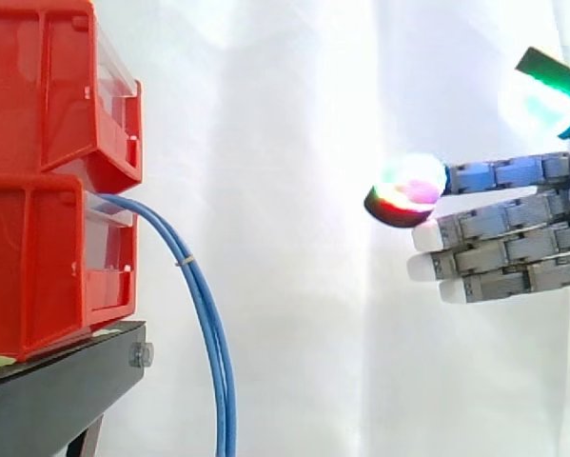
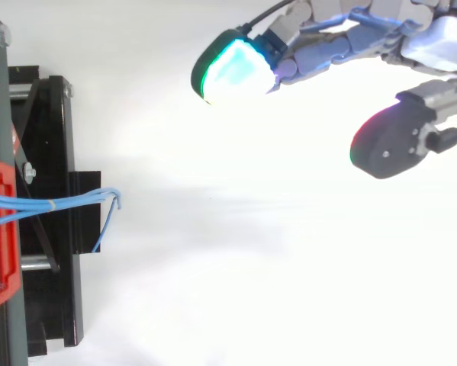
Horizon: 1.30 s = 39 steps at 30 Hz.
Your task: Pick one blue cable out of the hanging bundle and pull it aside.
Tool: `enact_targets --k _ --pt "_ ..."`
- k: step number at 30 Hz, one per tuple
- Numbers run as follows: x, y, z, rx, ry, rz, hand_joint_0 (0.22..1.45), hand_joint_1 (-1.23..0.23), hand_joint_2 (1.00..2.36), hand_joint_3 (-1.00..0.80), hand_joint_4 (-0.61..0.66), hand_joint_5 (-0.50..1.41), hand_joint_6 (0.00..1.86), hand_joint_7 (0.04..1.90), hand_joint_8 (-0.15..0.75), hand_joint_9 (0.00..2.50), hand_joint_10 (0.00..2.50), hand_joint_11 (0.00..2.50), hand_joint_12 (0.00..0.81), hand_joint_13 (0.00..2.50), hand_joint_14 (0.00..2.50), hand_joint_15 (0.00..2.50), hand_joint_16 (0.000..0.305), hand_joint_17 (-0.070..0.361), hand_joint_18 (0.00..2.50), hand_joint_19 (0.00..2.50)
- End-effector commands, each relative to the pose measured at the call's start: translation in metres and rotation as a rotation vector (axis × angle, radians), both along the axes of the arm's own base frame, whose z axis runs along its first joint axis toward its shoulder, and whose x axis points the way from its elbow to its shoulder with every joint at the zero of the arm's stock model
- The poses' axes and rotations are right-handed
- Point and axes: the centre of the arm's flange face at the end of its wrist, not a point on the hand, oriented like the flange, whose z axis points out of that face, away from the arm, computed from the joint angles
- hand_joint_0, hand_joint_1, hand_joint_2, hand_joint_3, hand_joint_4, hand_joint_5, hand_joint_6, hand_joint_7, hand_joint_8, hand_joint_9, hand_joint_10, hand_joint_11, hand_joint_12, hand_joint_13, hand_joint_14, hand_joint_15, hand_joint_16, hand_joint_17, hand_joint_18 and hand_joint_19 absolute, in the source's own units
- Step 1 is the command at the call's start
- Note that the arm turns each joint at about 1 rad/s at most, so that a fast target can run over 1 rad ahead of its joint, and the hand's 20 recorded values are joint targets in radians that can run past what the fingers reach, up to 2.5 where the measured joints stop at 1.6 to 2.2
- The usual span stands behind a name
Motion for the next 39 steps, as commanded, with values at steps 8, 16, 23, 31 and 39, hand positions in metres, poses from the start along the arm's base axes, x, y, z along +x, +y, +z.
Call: enact_targets --k 8,16,23,31,39 --pt "0.010 0.001 -0.029 -0.031 0.018 -0.049 0.52 -0.63 1.00 -0.50 0.14 -0.20 0.50 0.65 0.204 0.59 0.00 0.00 0.196 0.45 0.00 0.07 0.021 0.047 0.28 0.06" --pt "0.051 0.007 -0.056 -0.033 0.031 -0.037 0.51 -0.63 1.00 -0.50 0.15 -0.19 0.50 0.66 0.209 0.61 0.00 0.01 0.195 0.45 0.00 0.07 0.021 0.047 0.28 0.05" --pt "0.094 0.013 -0.084 -0.003 0.051 -0.007 0.51 -0.63 1.00 -0.50 0.16 -0.19 0.50 0.66 0.210 0.62 0.00 0.02 0.195 0.45 0.00 0.07 0.021 0.047 0.27 0.05" --pt "0.106 0.026 -0.077 -0.035 0.044 -0.046 0.51 -0.63 1.00 -0.50 0.16 -0.19 0.50 0.66 0.212 0.63 0.00 0.02 0.194 0.45 0.00 0.07 0.021 0.047 0.27 0.06" --pt "0.115 0.037 -0.094 -0.047 0.031 -0.034 0.52 -0.62 1.00 -0.50 0.17 -0.19 0.50 0.67 0.211 0.63 0.00 0.03 0.195 0.46 0.00 0.07 0.021 0.047 0.27 0.06"
